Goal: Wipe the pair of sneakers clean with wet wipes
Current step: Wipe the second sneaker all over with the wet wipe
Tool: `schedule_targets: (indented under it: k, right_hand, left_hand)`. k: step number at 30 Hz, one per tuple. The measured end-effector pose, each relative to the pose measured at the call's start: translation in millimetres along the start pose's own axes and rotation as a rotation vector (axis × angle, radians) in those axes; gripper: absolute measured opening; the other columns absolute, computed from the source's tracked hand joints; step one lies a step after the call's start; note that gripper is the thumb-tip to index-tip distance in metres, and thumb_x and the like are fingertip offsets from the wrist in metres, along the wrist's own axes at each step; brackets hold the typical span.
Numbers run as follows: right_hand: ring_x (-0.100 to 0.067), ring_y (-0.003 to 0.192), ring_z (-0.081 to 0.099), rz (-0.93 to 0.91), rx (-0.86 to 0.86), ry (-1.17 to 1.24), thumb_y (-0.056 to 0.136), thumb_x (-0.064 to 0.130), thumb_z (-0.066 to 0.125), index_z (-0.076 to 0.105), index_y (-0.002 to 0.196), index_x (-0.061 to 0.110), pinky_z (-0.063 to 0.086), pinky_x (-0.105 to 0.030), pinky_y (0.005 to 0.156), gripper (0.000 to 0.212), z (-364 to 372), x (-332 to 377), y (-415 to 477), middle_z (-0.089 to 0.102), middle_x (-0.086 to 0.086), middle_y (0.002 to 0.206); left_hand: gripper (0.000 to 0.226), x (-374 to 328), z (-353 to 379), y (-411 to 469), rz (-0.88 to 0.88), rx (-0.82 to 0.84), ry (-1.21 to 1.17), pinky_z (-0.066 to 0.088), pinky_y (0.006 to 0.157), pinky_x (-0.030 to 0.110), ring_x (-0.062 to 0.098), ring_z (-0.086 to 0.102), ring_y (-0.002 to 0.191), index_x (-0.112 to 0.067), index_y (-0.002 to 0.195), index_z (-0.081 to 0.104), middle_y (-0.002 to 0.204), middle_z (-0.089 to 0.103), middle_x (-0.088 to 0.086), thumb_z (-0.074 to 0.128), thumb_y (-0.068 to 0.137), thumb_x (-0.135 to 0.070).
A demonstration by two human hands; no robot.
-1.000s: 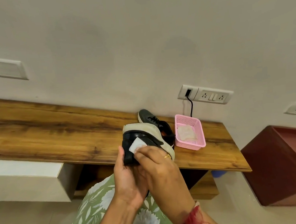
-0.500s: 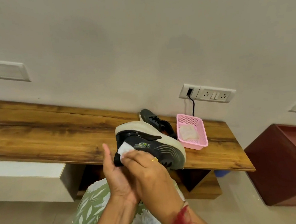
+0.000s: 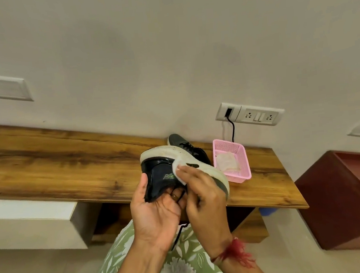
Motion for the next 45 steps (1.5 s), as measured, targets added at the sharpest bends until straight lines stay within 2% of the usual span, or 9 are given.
schedule_targets:
  k: [5,11,14,19,23,28,33,39,45]
  right_hand:
    - [-0.007,0.11,0.057,0.136,-0.102,-0.004,0.074,-0.008,0.045,0.067,0.111,0.008,0.047,-0.032,0.094,0.046,-12,-30,8,0.066,-0.002,0.113]
    - [-0.014,0.113,0.056,-0.146,0.113,-0.011,0.075,-0.002,0.051,0.067,0.112,0.006,0.043,-0.025,0.098,0.041,11,14,6,0.064,-0.005,0.116]
    - [-0.013,0.111,0.056,-0.045,0.039,-0.049,0.075,0.003,0.042,0.067,0.111,0.008,0.041,-0.02,0.098,0.044,5,3,19,0.064,-0.002,0.115]
    - [-0.012,0.103,0.058,-0.159,0.266,-0.098,0.076,0.012,0.043,0.071,0.1,0.007,0.043,-0.019,0.091,0.037,27,22,17,0.066,-0.002,0.107]
    - [-0.01,0.109,0.053,-0.009,0.149,-0.11,0.076,0.011,0.035,0.068,0.109,0.009,0.038,-0.017,0.098,0.047,8,-6,35,0.064,-0.001,0.114]
    - [-0.009,0.107,0.054,-0.057,0.317,-0.091,0.076,0.017,0.037,0.07,0.105,0.01,0.04,-0.017,0.096,0.045,30,6,21,0.066,-0.001,0.11]
    - [-0.009,0.107,0.054,0.031,0.115,-0.119,0.073,0.0,0.043,0.069,0.106,0.01,0.038,-0.015,0.097,0.043,11,-14,35,0.064,0.0,0.111]
    - [-0.012,0.105,0.056,-0.195,0.321,-0.102,0.081,0.015,0.049,0.069,0.105,0.008,0.04,-0.017,0.094,0.032,35,8,30,0.066,-0.003,0.109]
    - [-0.021,0.108,0.058,-0.012,0.119,-0.208,0.078,0.012,0.04,0.065,0.113,0.006,0.046,-0.03,0.096,0.044,25,-24,50,0.063,-0.007,0.116]
  left_hand:
    - [0.045,5,1,0,0.004,-0.014,0.066,0.048,0.096,0.043,0.029,0.066,0.1,-0.004,0.096,0.076,0.109,0.068,0.021,0.049,0.087,-0.039]
    - [0.051,5,2,-3,0.05,-0.001,0.072,0.058,0.075,0.029,0.019,0.072,0.084,-0.009,0.085,0.079,0.097,0.073,0.012,0.04,0.095,-0.039]
    - [0.047,13,3,-5,0.026,-0.016,0.116,0.057,0.078,0.028,0.019,0.072,0.088,-0.011,0.084,0.08,0.099,0.073,0.011,0.041,0.094,-0.036]
    - [0.043,8,-4,0,0.055,-0.015,0.116,0.053,0.076,0.027,0.018,0.07,0.082,-0.009,0.086,0.075,0.091,0.071,0.011,0.038,0.093,-0.031]
    - [0.039,10,3,2,0.043,0.032,0.192,0.054,0.074,0.028,0.018,0.069,0.081,-0.006,0.109,0.064,0.094,0.072,0.012,0.037,0.088,-0.025]
    - [0.04,7,-4,10,0.038,0.046,0.092,0.057,0.06,0.023,0.017,0.069,0.072,-0.007,0.084,0.075,0.083,0.071,0.01,0.039,0.086,-0.025]
    - [0.041,5,-1,16,0.037,0.028,0.082,0.052,0.079,0.031,0.021,0.066,0.084,-0.005,0.099,0.07,0.095,0.071,0.014,0.043,0.079,-0.027]
    - [0.043,0,3,39,0.003,0.011,-0.001,0.058,0.06,0.024,0.02,0.069,0.067,-0.004,0.074,0.074,0.079,0.068,0.012,0.043,0.086,-0.03]
    - [0.043,0,11,45,0.005,0.026,0.054,0.048,0.082,0.03,0.02,0.065,0.084,-0.005,0.101,0.069,0.096,0.07,0.014,0.044,0.079,-0.032]
Point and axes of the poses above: each hand's wrist, its own y-axis towards the middle knuckle, its own z-axis out of the palm, x = y × z, the point moved 9 cm from there along y, towards the middle knuckle
